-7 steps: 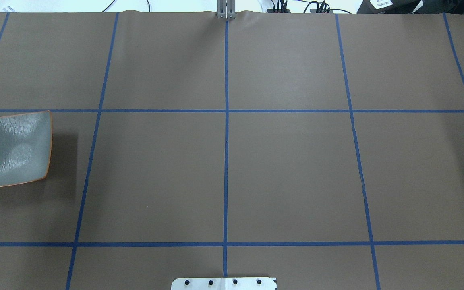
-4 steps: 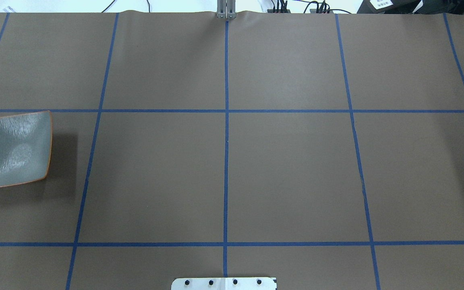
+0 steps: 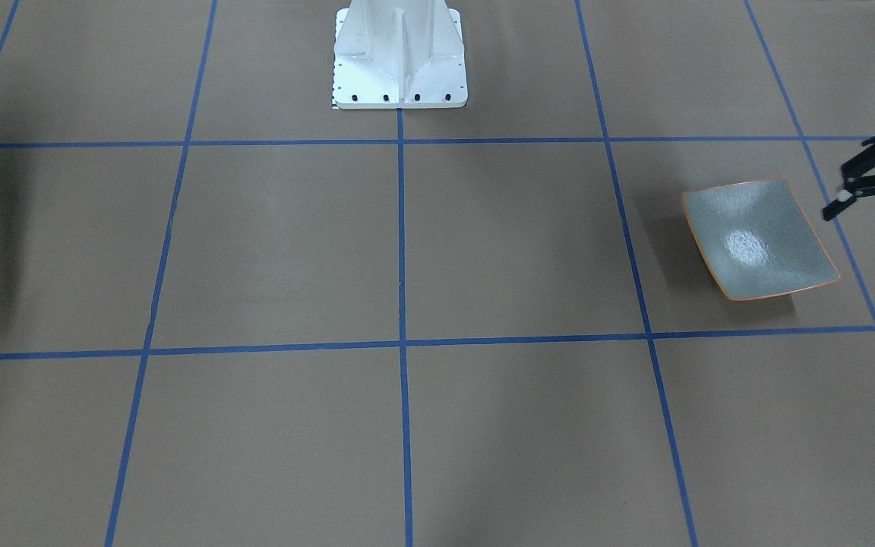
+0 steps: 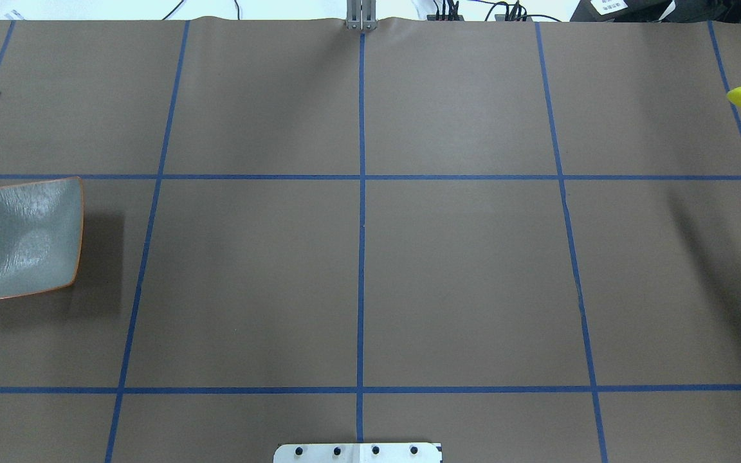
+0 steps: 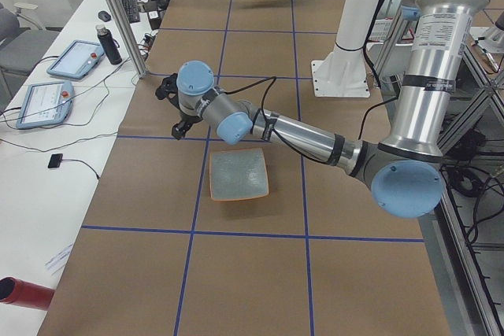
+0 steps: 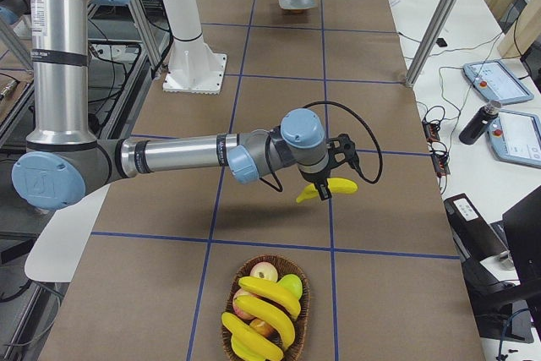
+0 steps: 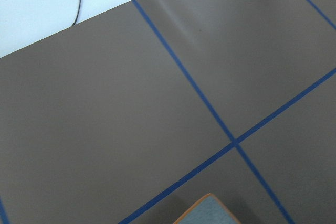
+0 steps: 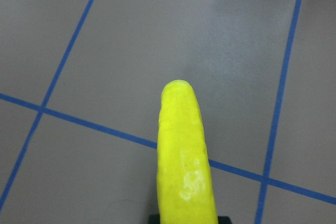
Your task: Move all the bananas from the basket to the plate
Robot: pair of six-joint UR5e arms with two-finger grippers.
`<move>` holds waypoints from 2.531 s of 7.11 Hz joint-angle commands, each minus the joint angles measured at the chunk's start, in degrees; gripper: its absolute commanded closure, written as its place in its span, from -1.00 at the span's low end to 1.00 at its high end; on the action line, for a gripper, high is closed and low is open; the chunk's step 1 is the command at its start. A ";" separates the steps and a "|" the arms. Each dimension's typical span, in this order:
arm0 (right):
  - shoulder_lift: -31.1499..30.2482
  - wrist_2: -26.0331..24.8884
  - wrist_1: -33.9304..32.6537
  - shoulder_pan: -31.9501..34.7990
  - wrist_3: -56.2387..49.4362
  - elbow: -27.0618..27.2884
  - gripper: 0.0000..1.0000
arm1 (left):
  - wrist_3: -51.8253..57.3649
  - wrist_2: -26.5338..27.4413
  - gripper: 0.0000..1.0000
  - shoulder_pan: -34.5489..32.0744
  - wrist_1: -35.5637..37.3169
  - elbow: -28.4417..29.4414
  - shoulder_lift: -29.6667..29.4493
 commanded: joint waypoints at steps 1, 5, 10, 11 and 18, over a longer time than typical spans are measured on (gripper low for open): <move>3.06 -0.26 8.85 -4.41 17.05 0.53 1.00 | -22.06 0.19 -1.00 9.36 -3.30 0.25 -9.84; 14.21 -13.47 9.14 -18.18 46.49 9.47 1.00 | -48.10 9.32 -1.00 18.08 -3.21 0.52 -23.59; 26.43 -42.13 8.70 -41.03 61.06 12.75 1.00 | -79.06 21.09 -1.00 25.89 -8.20 0.96 -27.47; 27.24 -48.45 8.70 -46.04 61.23 13.53 1.00 | -82.76 21.29 -1.00 26.60 -9.27 0.96 -27.47; 30.49 -67.31 8.87 -61.37 61.15 16.09 1.00 | -94.49 24.36 -1.00 27.05 -16.57 3.24 -28.18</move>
